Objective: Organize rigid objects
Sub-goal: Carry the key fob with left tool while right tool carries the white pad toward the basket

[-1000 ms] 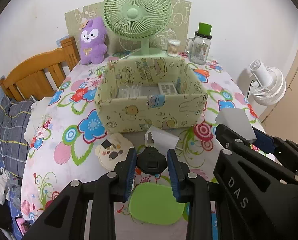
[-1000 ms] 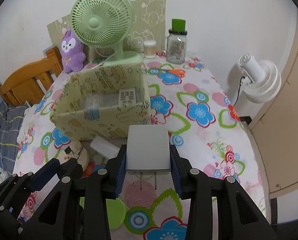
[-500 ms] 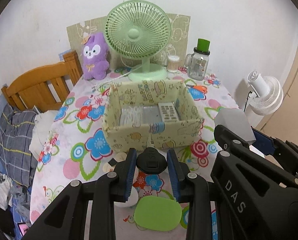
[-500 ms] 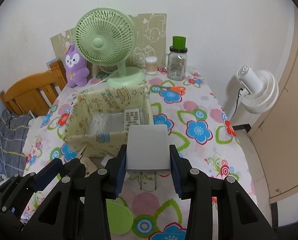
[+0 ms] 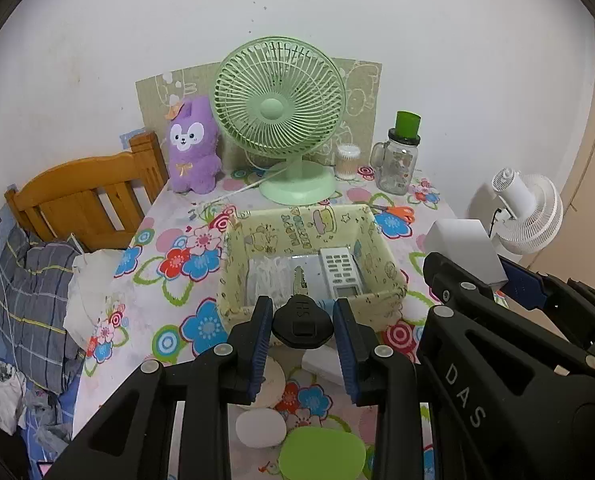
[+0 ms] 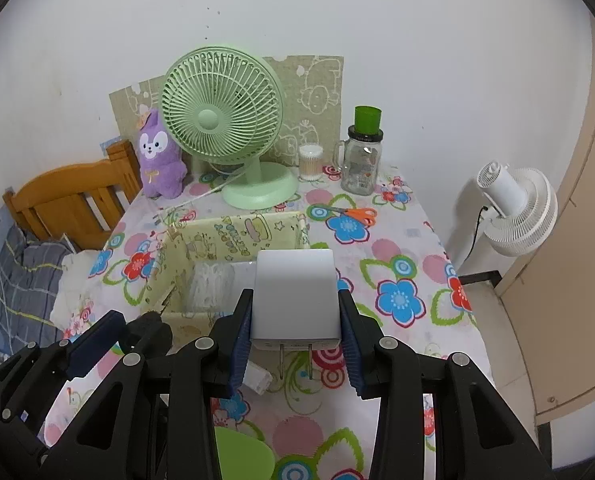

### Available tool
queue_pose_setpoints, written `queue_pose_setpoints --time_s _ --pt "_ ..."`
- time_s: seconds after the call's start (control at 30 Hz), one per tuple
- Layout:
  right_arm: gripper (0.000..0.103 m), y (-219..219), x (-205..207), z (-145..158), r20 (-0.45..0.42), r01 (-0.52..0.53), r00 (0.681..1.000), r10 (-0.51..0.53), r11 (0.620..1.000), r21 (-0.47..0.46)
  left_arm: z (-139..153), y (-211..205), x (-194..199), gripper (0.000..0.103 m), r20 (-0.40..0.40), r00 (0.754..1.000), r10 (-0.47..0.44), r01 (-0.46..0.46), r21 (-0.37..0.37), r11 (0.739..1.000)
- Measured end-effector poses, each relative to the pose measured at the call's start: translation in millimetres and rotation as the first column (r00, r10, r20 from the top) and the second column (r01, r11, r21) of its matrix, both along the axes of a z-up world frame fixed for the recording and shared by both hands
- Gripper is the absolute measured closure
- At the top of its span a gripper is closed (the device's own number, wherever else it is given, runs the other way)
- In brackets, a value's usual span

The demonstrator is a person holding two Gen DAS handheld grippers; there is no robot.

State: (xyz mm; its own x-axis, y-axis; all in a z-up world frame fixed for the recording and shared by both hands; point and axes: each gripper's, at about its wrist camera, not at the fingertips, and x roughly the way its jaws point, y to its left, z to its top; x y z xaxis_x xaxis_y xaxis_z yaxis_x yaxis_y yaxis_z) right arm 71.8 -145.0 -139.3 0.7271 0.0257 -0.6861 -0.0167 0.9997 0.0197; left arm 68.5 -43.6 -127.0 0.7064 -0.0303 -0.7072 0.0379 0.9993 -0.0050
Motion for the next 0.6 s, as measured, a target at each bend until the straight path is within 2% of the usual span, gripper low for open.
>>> queue_pose_setpoints --time_s 0.23,0.6 --pt "0.059 2.3 17.4 3.8 -0.010 -0.001 1.000 0.001 1.000 0.015 4.2 1.7 15.3 0.072 0.017 1.000 -0.009 0.009 0.006 1.000" --pt "0.059 5.5 51.7 -6.2 -0.039 -0.001 0.999 0.002 1.000 0.016 -6.0 4.3 49.8 0.072 -0.017 1.000 0.000 0.000 0.004 1.000"
